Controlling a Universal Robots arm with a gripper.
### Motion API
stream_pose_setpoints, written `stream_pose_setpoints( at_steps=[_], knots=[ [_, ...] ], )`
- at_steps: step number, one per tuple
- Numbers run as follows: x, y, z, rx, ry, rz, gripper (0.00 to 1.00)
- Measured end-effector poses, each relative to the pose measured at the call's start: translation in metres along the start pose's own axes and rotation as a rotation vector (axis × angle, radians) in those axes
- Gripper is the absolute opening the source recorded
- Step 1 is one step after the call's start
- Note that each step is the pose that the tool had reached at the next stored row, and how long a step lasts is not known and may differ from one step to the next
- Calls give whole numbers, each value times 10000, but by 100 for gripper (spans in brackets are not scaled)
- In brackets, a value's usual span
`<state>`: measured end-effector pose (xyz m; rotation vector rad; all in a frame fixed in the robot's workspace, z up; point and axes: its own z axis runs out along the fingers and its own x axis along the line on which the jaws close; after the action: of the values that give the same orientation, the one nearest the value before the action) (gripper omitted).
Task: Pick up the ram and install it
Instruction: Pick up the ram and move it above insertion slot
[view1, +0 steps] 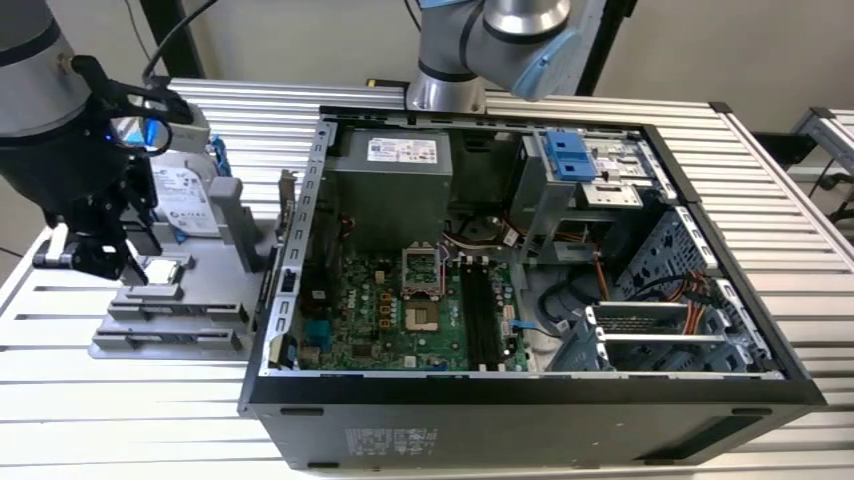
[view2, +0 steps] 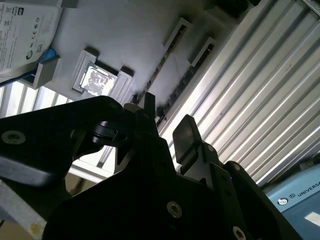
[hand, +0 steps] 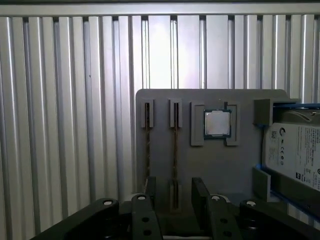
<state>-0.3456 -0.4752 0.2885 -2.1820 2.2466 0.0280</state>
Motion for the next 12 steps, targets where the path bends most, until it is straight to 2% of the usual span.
stream_pose_setpoints(
  at_steps=[5,12],
  knots=[
    [45,3,55,-1,0,-55,100],
    [55,4,135,-1,1,-56,100]
  ],
)
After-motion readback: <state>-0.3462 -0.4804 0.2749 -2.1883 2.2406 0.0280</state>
